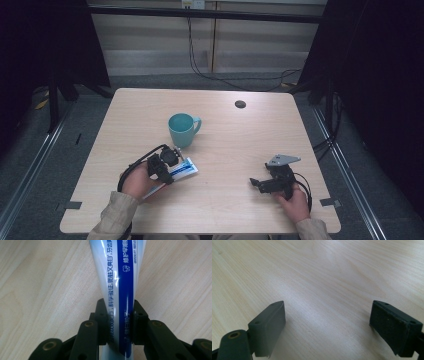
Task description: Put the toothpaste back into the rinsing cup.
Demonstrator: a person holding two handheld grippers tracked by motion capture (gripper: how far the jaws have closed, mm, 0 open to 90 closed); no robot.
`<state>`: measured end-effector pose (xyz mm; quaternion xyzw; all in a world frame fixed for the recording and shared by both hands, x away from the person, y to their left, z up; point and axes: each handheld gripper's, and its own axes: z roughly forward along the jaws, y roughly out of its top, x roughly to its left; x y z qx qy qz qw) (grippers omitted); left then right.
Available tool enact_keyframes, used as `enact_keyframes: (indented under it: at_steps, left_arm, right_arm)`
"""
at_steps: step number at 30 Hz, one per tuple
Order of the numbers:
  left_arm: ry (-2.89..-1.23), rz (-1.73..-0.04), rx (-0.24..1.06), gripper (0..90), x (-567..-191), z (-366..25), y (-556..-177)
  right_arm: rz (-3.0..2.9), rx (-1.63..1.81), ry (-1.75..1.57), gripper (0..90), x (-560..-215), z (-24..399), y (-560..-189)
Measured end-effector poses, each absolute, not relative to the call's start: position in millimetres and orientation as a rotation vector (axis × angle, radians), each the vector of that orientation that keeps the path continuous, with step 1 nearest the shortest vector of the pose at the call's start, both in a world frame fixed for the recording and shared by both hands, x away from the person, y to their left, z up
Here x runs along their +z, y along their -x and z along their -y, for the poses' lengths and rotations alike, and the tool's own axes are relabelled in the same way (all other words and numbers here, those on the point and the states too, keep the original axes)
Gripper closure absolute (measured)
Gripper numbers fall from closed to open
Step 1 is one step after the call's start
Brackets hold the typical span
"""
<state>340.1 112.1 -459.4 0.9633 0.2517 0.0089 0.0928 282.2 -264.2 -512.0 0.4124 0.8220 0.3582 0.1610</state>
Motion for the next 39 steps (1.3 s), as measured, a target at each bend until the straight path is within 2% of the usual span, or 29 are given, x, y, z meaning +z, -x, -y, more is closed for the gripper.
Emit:
enact_keyframes:
  at_steps: [6, 22, 39]
  left_arm:
    - [-2.800, -0.770, 0.089, 75.3, -458, -119, -337]
    - [-2.471, -0.790, 0.085, 75.4, -429, -142, -338]
    - [-2.252, -0.805, 0.112, 75.6, -407, -155, -340]
  right_arm:
    - [-2.347, 1.023, -1.179, 12.7, -512, 264, -282]
    - [-2.347, 1.022, -1.179, 12.7, -512, 264, -282]
    - [-2.347, 1.022, -1.180, 12.7, -512, 264, -282]
